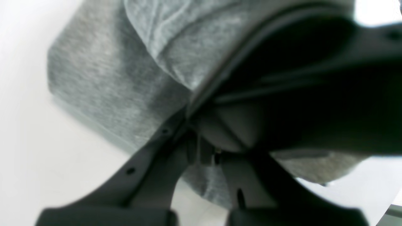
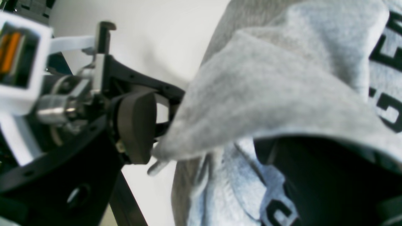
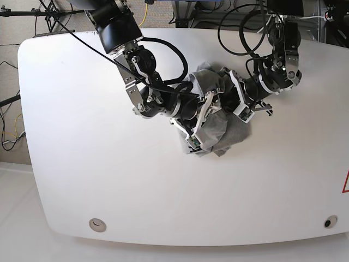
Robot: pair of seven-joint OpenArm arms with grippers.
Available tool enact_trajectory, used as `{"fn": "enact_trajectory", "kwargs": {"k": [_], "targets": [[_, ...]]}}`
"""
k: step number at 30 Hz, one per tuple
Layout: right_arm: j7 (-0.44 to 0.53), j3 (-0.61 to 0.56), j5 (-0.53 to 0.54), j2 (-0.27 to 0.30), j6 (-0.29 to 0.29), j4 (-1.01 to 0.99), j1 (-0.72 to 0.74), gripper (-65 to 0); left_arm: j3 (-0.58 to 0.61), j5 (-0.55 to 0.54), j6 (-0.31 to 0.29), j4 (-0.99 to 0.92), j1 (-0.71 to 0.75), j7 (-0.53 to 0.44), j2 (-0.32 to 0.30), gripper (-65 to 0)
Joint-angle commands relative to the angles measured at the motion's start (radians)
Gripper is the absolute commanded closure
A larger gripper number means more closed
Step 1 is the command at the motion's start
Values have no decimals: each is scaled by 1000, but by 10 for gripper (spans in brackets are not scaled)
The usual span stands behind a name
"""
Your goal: Fold the T-shirt properly
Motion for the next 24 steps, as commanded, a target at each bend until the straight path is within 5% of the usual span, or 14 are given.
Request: {"fn": "enact_trajectory", "kwargs": {"k": [1,12,24], "targets": [[14,1,12,-6,7,17,20,-447,-48,-17,-1,37,-10,-26,-6,-1],[-6,-22,12,-6,13,17,25,-447,-349,12,-1,37,-7,22,-29,-3],[-9,-141,18,-25,13,23,59,-447,-393,17,-1,37,-1,22,-49,-3]]}}
